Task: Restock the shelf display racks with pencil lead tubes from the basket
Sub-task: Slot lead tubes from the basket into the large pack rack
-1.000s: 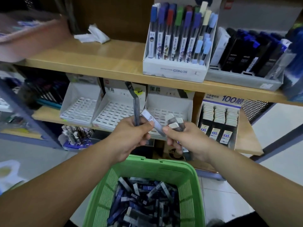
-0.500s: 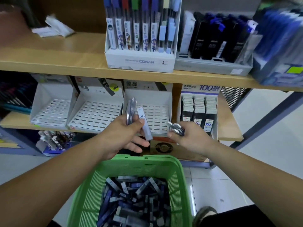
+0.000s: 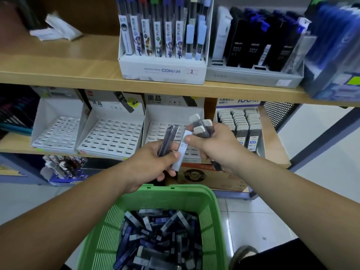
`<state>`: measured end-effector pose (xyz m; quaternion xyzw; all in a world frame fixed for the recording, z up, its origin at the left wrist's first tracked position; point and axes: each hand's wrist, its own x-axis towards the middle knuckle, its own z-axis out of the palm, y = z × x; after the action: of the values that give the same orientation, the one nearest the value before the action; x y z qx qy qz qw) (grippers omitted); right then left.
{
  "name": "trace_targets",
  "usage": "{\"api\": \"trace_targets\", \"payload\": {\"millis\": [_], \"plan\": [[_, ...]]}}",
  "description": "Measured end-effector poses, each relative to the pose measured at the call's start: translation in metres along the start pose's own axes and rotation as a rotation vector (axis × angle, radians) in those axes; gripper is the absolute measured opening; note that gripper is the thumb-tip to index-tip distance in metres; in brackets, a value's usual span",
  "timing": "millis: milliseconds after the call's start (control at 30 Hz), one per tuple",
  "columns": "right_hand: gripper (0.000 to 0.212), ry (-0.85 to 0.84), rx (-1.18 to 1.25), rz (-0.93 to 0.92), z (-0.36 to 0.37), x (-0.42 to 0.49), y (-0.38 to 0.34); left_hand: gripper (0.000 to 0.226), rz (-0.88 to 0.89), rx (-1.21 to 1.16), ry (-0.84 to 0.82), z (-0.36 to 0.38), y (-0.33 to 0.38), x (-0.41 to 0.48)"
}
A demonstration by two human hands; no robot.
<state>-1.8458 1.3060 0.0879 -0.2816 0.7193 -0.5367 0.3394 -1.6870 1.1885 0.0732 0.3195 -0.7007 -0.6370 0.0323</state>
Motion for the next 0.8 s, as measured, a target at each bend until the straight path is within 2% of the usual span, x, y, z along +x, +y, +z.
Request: {"api": "trace_targets", "payload": {"millis": [133,300,367,567,733,800], "plan": [[0.018,0.005,0.009,0.020,0.015,0.015,-0.005,0.013,-0.006,0.009,0.061,-0.012,-0.004,0.005],[0.015,0.106,0.042,0.076,0.023,0.037,-0.006,0.009,-0.012,0.135,0.257,-0.040,-0.018,0.021],[0.013,0.090,0.108,0.119,0.027,0.043,-0.004,0.008,-0.038,0.094,0.277,-0.049,-0.022,0.026],[0.015,-0.001,0.225,0.172,0.031,0.049,-0.002,0.018,-0.127,-0.252,0.164,-0.047,-0.013,0.033],[0.012,-0.133,0.243,0.151,0.031,0.042,-0.005,0.031,-0.140,-0.230,-0.029,-0.044,-0.003,0.021],[0.009,-0.163,0.245,0.129,0.036,0.038,-0.005,0.027,-0.102,-0.181,-0.135,-0.038,0.004,0.014]]}}
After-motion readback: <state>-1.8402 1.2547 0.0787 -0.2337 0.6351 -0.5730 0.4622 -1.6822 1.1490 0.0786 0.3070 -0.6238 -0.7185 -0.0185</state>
